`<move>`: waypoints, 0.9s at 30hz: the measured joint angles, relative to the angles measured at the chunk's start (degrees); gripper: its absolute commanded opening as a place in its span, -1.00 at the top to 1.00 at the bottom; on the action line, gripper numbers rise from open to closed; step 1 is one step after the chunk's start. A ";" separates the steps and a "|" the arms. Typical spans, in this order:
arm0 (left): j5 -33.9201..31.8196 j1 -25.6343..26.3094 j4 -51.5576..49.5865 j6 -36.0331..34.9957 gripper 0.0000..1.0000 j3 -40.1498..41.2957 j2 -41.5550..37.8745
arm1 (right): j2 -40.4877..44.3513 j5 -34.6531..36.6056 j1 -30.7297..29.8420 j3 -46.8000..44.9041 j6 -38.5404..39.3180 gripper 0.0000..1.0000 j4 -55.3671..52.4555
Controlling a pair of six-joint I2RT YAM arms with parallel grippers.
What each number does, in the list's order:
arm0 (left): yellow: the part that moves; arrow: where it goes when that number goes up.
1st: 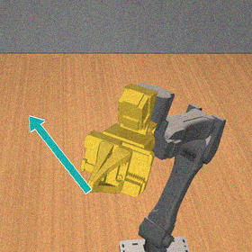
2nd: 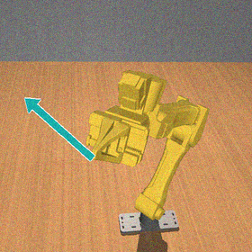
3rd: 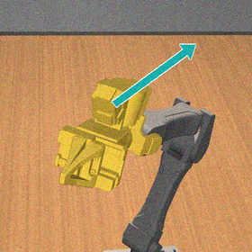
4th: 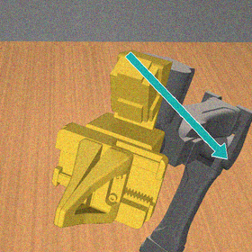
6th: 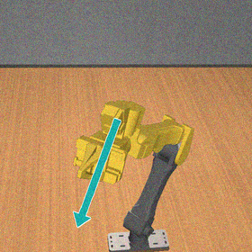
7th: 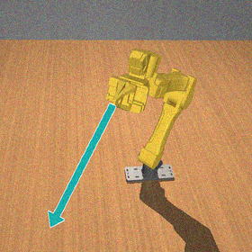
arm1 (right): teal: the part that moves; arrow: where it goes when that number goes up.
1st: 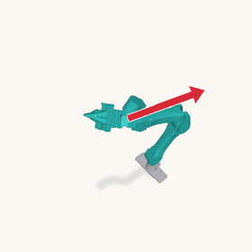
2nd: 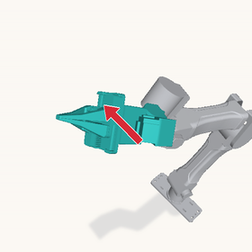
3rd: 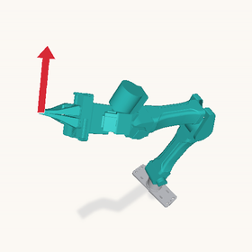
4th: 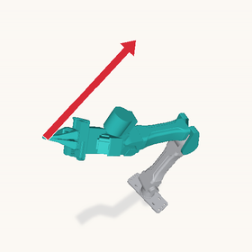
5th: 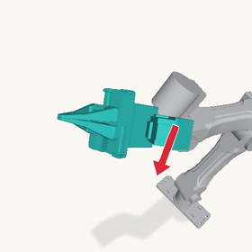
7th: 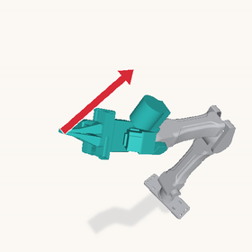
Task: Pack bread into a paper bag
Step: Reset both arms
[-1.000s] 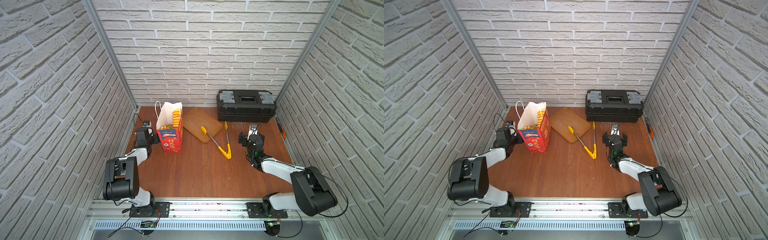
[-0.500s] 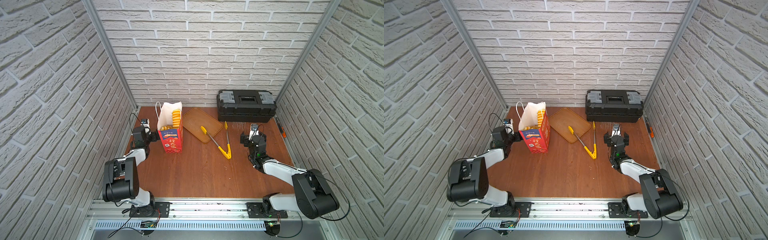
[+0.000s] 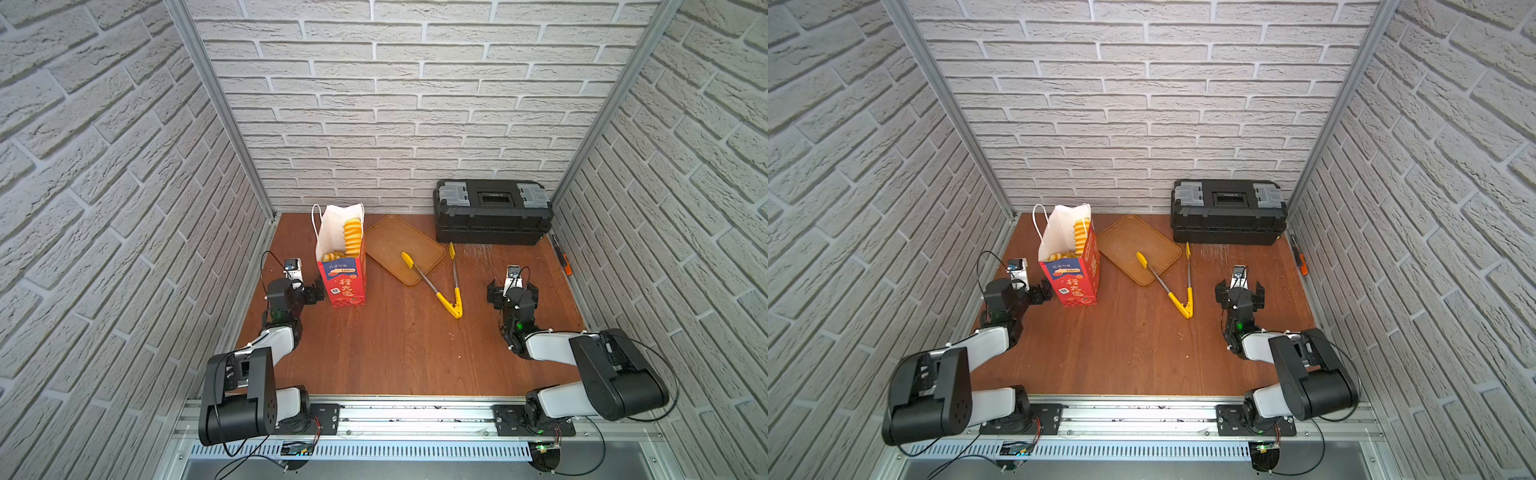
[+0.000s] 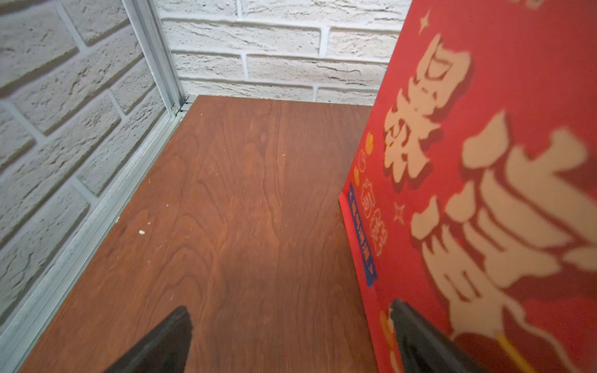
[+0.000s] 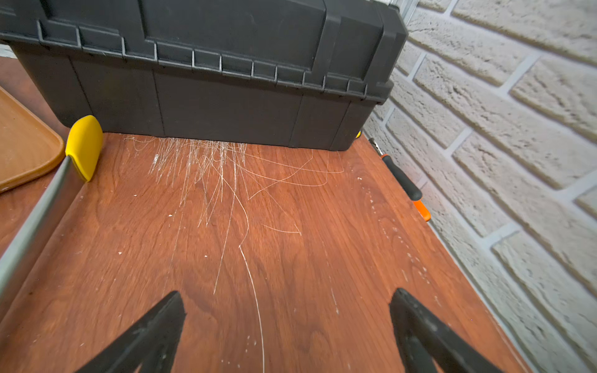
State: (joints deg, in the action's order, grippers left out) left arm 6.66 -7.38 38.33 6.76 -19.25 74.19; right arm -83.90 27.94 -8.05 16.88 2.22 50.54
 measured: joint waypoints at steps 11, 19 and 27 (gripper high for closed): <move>-2.12 3.26 10.99 -2.51 -0.97 -0.09 15.37 | -5.16 -5.33 1.68 1.36 0.00 -0.99 3.52; -7.80 3.26 11.21 -1.57 -0.96 -2.29 15.50 | -4.48 -7.15 3.08 3.72 -0.74 -0.99 0.59; -9.25 3.28 11.17 -1.57 -0.96 -2.27 15.50 | -4.48 -7.54 3.15 3.72 -1.38 -0.99 -0.33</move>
State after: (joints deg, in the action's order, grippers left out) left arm -2.59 -4.10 49.50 5.19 -21.52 89.69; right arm -88.38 20.40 -4.91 20.60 0.84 50.22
